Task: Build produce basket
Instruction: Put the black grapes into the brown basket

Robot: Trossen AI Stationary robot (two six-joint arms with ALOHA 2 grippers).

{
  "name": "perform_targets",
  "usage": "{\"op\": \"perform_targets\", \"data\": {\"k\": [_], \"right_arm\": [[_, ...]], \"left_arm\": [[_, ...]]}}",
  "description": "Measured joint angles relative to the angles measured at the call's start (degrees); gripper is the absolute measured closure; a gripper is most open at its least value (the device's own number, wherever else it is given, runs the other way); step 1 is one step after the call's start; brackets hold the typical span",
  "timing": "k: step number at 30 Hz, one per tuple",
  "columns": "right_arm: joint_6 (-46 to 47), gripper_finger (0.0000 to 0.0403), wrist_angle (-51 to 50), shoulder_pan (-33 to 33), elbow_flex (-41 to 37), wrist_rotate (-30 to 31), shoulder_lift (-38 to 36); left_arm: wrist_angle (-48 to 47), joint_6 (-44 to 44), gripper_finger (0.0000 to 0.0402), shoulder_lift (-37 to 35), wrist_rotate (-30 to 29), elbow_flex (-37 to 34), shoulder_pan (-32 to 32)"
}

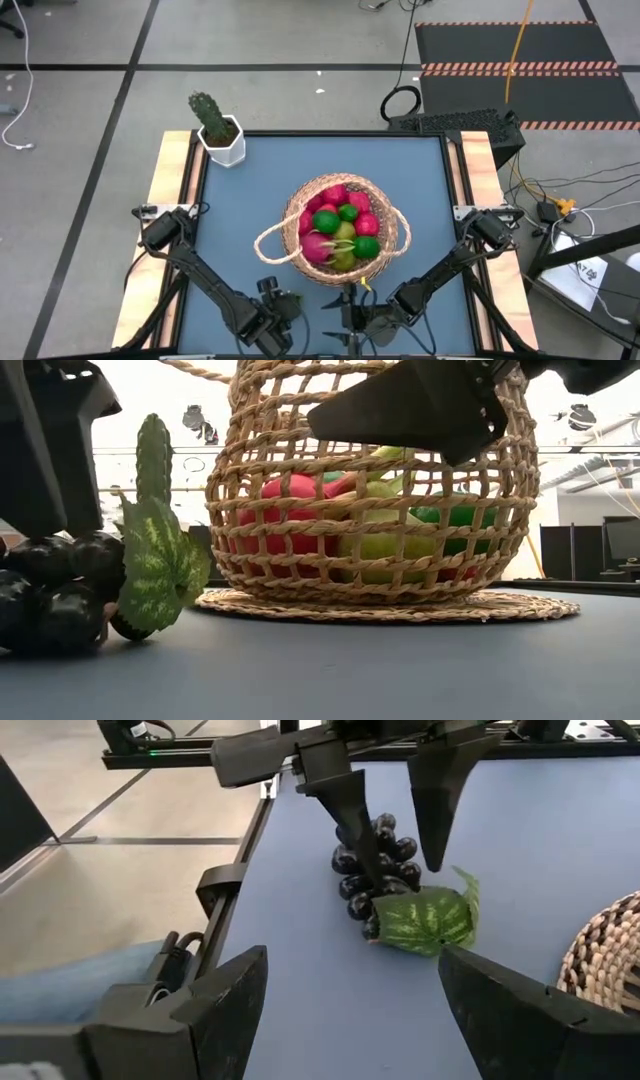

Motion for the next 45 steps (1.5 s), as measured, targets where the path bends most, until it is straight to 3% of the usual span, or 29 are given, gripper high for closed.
{"op": "perform_targets", "data": {"k": [18,25,34,45], "right_arm": [[-0.2,0.0116,0.0,0.0,0.0,0.0,0.0],[2.0,0.0116,0.0,-0.1,0.0,0.1,0.0],[7.8,0.0116,0.0,-1.1,0.0,-0.2,0.0],[13.3,0.0116,5.7,-2.9,0.0,-10.3,0.0]], "left_arm": [[0.5,2.0,0.0284,-0.3,2.0,0.0,2.1],[9.2,5.1,0.0299,-0.3,3.2,0.0,2.3],[-0.8,2.2,0.0298,-0.3,3.5,2.1,1.4],[-4.7,-1.1,0.0298,-0.4,0.8,7.5,-4.3]]}}
